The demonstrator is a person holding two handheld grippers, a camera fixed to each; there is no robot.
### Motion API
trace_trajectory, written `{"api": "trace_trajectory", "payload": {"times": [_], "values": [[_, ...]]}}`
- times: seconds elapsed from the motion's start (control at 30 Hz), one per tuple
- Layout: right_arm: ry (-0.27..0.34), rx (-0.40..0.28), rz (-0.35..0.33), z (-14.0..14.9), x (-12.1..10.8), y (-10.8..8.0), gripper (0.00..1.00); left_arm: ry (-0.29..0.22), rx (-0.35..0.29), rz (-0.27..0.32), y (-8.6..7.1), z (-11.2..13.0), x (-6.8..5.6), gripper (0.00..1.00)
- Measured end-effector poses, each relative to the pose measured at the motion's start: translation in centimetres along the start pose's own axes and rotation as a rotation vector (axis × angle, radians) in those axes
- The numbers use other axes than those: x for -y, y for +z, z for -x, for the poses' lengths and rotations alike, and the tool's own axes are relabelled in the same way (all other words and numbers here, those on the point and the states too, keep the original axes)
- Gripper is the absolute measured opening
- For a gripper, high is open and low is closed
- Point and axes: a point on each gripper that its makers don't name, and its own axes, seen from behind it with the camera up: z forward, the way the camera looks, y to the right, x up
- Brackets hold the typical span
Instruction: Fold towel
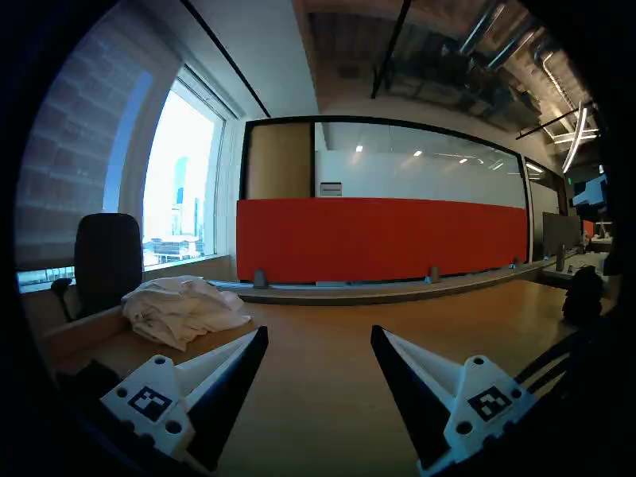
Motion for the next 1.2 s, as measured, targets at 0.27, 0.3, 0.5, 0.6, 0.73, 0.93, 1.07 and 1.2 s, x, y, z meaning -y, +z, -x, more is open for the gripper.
{"api": "trace_trajectory", "payload": {"times": [0.27, 0.3, 0.5, 0.6, 0.73, 0.93, 1.07, 1.2], "values": [[-0.011, -0.002, -0.006, 0.8, 0.1, 0.4, 1.0, -0.002, -0.017, -0.016, -0.1, 0.8, 0.6, 0.96], [-0.013, -0.003, -0.006, 0.8, 0.1, 0.5, 1.0, -0.005, -0.02, -0.017, -0.1, 0.9, 0.6, 0.96], [-0.023, -0.007, -0.005, 1.0, 0.1, 0.8, 1.0, -0.006, -0.026, -0.021, 0.1, 1.4, 1.2, 0.96], [-0.025, -0.006, -0.005, 1.3, 0.2, 0.9, 1.0, -0.004, -0.025, -0.027, 0.2, 1.6, 1.4, 0.96], [-0.028, -0.003, -0.006, 1.7, 0.2, 1.1, 1.0, -0.019, -0.021, -0.034, 0.2, 1.9, 1.5, 0.96], [-0.032, -0.003, -0.004, 1.7, -0.1, 1.4, 1.0, -0.016, -0.012, -0.035, 0.2, 2.5, 1.4, 0.96], [-0.033, -0.002, -0.001, 1.6, -0.3, 1.4, 1.0, -0.008, -0.006, -0.035, 0.3, 2.8, 1.3, 0.96], [-0.035, -0.005, -0.002, 1.3, -0.5, 1.4, 1.0, 0.0, -0.001, -0.034, 0.2, 2.9, 1.3, 0.96]]}}
